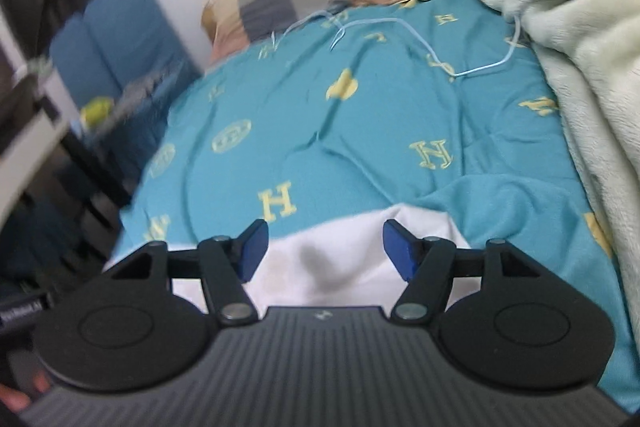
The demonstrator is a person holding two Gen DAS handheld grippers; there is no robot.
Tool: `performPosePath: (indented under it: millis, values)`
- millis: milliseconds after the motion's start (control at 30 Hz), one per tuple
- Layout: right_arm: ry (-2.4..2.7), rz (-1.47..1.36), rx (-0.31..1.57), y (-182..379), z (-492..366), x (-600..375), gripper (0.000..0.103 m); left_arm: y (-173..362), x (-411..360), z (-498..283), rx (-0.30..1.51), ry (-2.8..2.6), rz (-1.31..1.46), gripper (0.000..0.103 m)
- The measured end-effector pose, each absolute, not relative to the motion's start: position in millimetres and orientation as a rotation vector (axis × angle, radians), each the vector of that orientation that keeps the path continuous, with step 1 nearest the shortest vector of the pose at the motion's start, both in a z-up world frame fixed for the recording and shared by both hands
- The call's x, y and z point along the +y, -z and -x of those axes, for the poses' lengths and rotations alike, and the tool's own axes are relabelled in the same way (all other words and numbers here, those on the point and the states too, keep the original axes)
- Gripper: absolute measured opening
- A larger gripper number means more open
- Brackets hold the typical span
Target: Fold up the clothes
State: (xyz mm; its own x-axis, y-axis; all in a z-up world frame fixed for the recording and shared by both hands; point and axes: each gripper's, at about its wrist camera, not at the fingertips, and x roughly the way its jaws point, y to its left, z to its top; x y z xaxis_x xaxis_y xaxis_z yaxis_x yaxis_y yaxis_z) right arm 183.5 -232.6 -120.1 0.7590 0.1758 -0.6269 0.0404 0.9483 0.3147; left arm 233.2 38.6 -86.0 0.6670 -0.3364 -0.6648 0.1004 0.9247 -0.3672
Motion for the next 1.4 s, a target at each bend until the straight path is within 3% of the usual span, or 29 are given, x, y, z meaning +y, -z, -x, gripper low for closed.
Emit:
performPosePath:
  millis: [333, 833, 1067, 1400]
  values:
    - [-0.096, -0.125, 0.772, 155.3, -193.5, -206.0, 0.066, 111.6, 24.2, -234.4, 0.834, 0.251, 0.141, 0.060]
    - [-0.085, -0.184, 0.758, 118.3, -136.2, -206.1, 0.065, 69.4, 10.6, -164.7, 0.764, 0.279, 0.082, 0.060]
    - [-0.095, -0.195, 0.767, 113.2, -114.6, -201.3, 0.066, 80.6, -2.3, -154.2, 0.800, 0.259, -0.007, 0.060]
    - [-0.091, -0.175, 0.886, 144.6, -129.6, -192.3, 0.067, 95.2, 12.8, -165.7, 0.854, 0.275, 0.092, 0.062]
